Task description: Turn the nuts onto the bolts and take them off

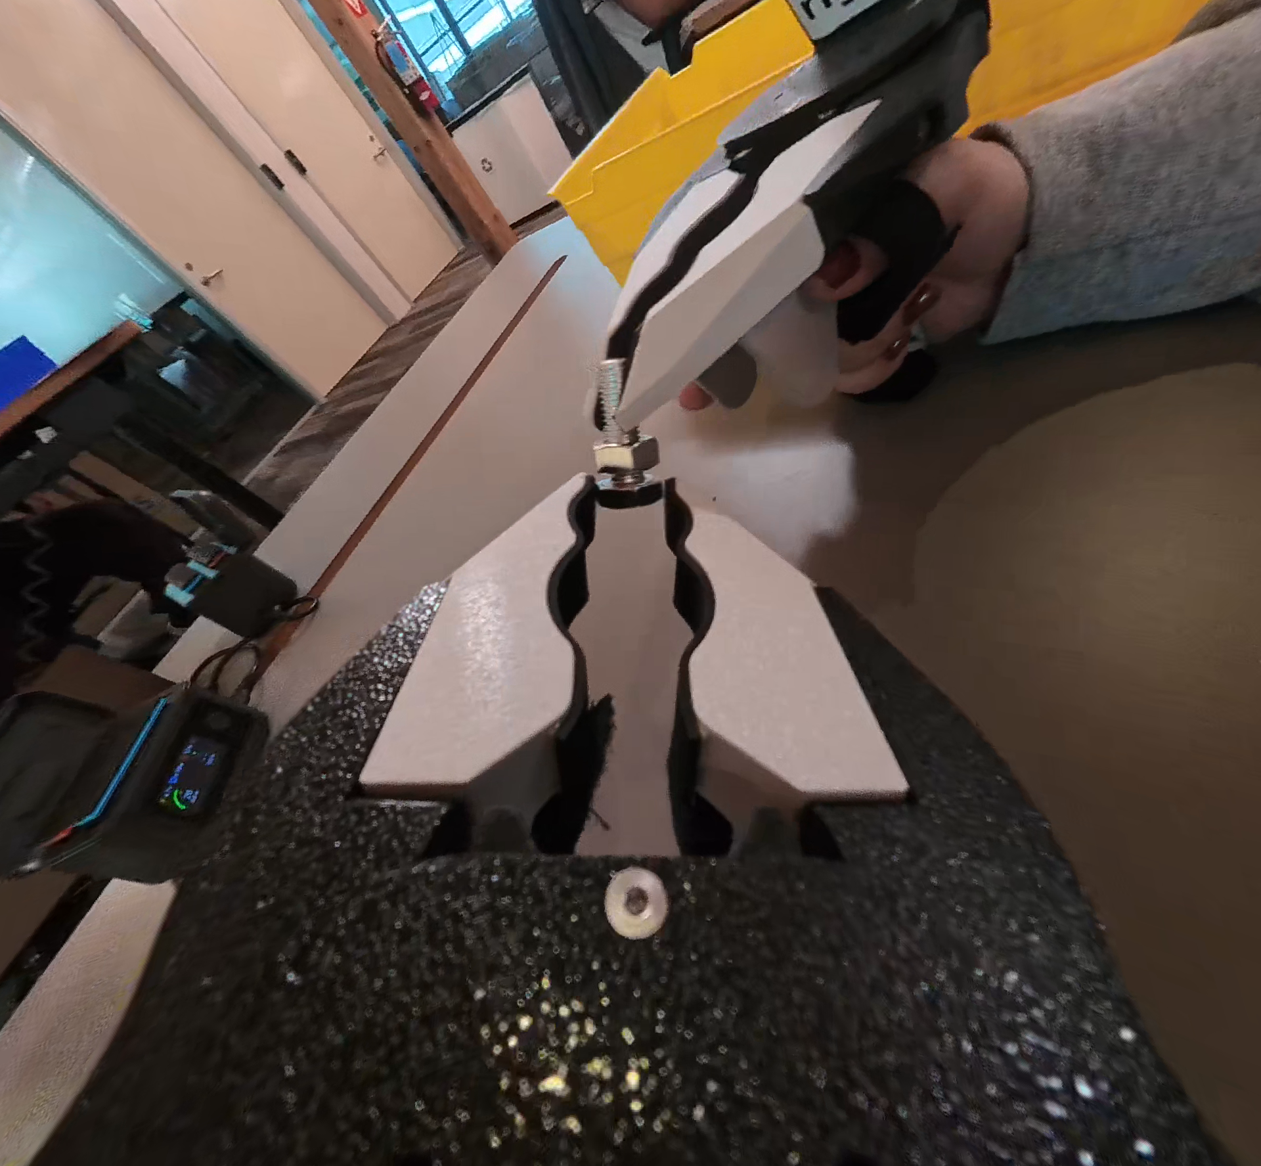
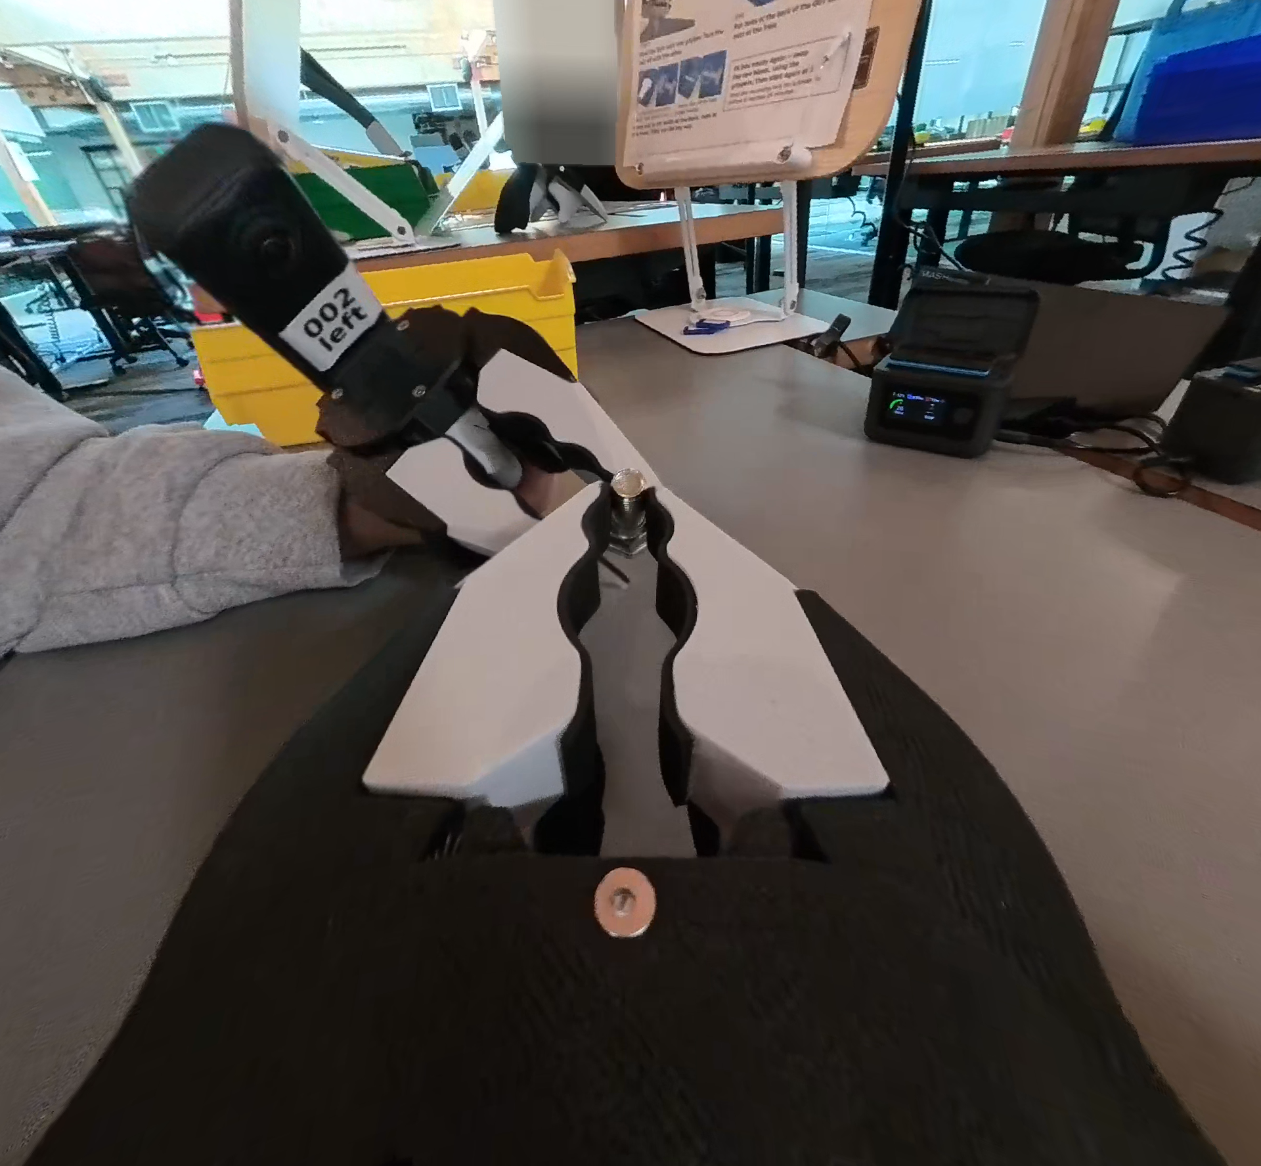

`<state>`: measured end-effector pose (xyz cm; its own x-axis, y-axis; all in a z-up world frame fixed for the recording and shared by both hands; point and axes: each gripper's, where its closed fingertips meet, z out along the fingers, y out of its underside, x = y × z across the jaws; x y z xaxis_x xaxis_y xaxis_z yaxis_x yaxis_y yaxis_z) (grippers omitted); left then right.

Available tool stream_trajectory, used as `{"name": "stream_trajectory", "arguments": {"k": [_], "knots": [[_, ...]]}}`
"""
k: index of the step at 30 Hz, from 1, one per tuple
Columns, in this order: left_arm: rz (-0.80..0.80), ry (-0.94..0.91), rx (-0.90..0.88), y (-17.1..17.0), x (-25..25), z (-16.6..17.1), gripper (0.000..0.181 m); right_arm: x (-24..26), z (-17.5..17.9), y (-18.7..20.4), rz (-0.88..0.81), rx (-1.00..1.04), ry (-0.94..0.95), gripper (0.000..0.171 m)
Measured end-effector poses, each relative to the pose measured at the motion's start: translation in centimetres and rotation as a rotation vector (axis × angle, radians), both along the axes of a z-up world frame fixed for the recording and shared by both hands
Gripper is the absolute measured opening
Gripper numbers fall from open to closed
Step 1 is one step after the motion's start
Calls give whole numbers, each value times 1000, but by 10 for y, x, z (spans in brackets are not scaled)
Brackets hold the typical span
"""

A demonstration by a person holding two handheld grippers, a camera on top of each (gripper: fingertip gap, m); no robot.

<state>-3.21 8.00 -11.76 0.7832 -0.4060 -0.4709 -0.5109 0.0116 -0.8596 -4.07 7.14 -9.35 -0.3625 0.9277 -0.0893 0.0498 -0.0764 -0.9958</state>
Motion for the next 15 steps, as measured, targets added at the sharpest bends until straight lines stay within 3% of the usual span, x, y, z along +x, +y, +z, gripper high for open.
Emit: {"name": "stream_trajectory", "arguments": {"k": [8,12,15], "knots": [[103,113,27,6,-10,1,16,-4,1,7,-58,0,-8,9],[140,253,32,7,-16,-7,16,-6,-19,6,-46,2,-162,34],[126,326,19,8,-13,-15,16,-6,-26,0,-26,24,-208,33]]}}
